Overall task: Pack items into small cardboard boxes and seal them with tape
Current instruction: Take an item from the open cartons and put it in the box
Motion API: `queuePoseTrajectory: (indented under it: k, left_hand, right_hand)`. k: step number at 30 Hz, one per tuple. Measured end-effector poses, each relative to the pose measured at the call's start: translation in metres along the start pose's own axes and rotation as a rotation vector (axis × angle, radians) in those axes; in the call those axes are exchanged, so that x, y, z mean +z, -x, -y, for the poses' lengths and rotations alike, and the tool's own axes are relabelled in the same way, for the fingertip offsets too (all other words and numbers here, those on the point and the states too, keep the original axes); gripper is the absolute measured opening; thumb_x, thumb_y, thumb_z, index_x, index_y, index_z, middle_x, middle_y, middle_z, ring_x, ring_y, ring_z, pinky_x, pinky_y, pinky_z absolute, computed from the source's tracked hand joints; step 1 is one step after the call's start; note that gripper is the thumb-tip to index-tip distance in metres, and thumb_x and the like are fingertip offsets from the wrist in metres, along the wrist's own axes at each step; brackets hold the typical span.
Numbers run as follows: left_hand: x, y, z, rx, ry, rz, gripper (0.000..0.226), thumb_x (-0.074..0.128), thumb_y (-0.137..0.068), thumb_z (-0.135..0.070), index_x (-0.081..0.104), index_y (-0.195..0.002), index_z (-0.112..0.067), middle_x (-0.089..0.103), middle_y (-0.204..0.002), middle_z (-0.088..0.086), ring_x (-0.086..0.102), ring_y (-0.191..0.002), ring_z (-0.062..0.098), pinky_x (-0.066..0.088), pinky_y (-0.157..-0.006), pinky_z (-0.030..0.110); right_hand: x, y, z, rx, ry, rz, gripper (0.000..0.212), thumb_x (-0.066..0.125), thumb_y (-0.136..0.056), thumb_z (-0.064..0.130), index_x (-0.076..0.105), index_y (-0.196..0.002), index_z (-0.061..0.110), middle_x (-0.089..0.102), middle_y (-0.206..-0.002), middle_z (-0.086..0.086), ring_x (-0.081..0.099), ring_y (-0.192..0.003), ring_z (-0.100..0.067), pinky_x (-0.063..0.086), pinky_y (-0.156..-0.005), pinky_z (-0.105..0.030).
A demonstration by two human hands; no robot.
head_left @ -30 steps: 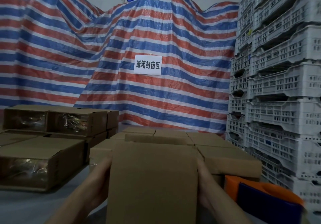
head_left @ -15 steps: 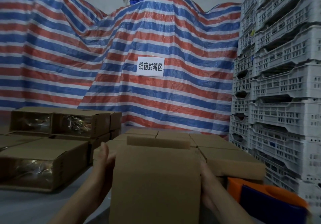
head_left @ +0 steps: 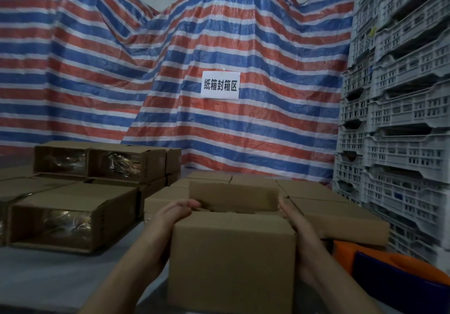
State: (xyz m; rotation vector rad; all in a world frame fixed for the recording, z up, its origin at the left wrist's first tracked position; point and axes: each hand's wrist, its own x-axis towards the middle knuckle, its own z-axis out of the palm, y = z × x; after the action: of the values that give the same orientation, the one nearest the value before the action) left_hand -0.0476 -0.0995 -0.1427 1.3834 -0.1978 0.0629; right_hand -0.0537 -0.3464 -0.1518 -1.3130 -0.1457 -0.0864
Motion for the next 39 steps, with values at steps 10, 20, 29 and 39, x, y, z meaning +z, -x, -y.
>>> queuePoseTrajectory:
  k: [10, 20, 29, 39]
  left_hand:
    - [0.002, -0.001, 0.001, 0.204, 0.113, 0.049, 0.061, 0.048, -0.096, 0.002, 0.042, -0.136, -0.044, 0.061, -0.115, -0.018, 0.061, -0.101, -0.002, 0.048, -0.082, 0.028]
    - [0.000, -0.002, 0.005, 0.222, -0.120, -0.087, 0.037, 0.050, -0.094, -0.007, 0.081, -0.079, -0.021, 0.074, -0.089, -0.007, 0.062, -0.102, 0.025, 0.042, -0.101, 0.047]
    - [-0.006, -0.003, -0.001, 0.258, -0.290, -0.012, 0.041, 0.048, -0.097, -0.007, 0.080, -0.078, -0.024, 0.066, -0.109, 0.001, 0.059, -0.104, 0.017, 0.044, -0.086, 0.032]
    - [0.041, 0.020, -0.044, 0.568, -1.453, 0.233, 0.062, 0.028, -0.090, -0.075, 0.036, -0.142, -0.044, 0.042, -0.146, -0.020, 0.038, -0.133, 0.007, 0.024, -0.110, 0.030]
  right_hand:
    - [-0.006, 0.004, 0.005, -0.033, 0.080, 0.130, 0.067, 0.084, -0.059, 0.041, 0.072, -0.121, 0.019, 0.071, -0.122, -0.018, 0.070, -0.109, -0.034, 0.053, -0.087, -0.042]
    - [-0.006, 0.005, 0.004, -0.081, 0.159, 0.125, 0.053, 0.082, -0.065, 0.056, 0.074, -0.112, 0.032, 0.073, -0.117, -0.013, 0.069, -0.108, -0.034, 0.054, -0.093, -0.047]
    - [-0.004, 0.004, 0.006, -0.038, 0.157, 0.056, 0.039, 0.067, -0.074, 0.036, 0.072, -0.111, 0.022, 0.074, -0.111, -0.015, 0.070, -0.095, -0.031, 0.054, -0.080, -0.040]
    - [0.002, 0.010, 0.008, -0.022, 0.166, 0.015, 0.039, 0.067, -0.072, 0.041, 0.073, -0.109, 0.030, 0.069, -0.119, -0.020, 0.065, -0.106, -0.039, 0.054, -0.086, -0.047]
